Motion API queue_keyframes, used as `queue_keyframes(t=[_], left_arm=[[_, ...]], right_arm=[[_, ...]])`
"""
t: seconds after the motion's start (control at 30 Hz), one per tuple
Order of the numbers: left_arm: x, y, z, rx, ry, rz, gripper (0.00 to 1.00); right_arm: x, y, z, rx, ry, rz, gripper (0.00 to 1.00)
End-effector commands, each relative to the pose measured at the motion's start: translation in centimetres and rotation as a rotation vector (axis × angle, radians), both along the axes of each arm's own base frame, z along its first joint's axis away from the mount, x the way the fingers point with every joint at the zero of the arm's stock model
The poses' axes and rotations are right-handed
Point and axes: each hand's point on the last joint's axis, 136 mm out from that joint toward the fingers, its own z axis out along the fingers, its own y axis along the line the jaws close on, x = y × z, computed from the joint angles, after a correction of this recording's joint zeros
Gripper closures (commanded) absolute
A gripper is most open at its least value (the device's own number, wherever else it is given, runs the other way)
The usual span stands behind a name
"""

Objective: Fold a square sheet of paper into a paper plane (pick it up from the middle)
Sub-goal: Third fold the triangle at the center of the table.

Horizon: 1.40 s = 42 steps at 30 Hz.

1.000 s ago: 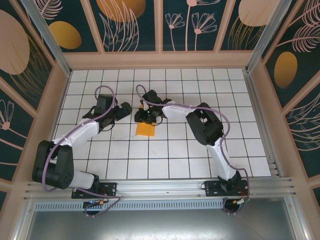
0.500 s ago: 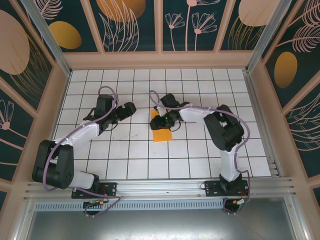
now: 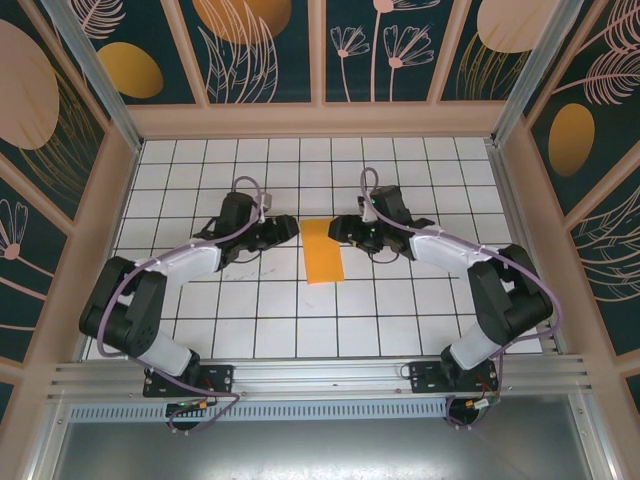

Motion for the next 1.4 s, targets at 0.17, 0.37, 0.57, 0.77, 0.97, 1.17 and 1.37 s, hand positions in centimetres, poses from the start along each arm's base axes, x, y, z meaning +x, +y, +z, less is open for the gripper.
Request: queue_keyframes(t=[0.17, 0.37, 0.57, 0.77, 0.97, 1.17, 1.37], left_arm=[[0.6, -4.5, -2.0, -0.002, 0.033, -0.091, 0.64], [0.5, -4.9, -4.8, 0.069, 0.083, -0.099, 0.75], [0.2, -4.4, -7.5, 0.138, 0.131, -0.092, 0.83], [-0.3, -3.2, -9.8, 0.214, 0.166, -0.075, 0.92], [-1.6, -1.2, -12.1, 0.305, 0.212, -0.053, 0.99], [-2.3, -0.6, -13.1, 0.329, 0.238, -0.044, 1.00], [-2.4, -0.5, -13.3, 0.333, 0.245, -0.042, 1.00]], right_arm=[[-0.2, -2.0, -0.3, 0.034, 0.014, -0.131, 0.18], [-0.9, -2.2, -1.4, 0.040, 0.058, -0.146, 0.18], [-1.2, -1.8, -2.3, 0.046, 0.099, -0.129, 0.19], [-1.9, -1.1, -3.3, 0.051, 0.153, -0.098, 0.23], [-3.2, 0.0, -4.5, 0.037, 0.214, -0.046, 0.37], [-4.2, 0.5, -5.5, 0.011, 0.248, -0.005, 0.44], [-4.5, 0.1, -6.2, -0.018, 0.260, -0.003, 0.48]])
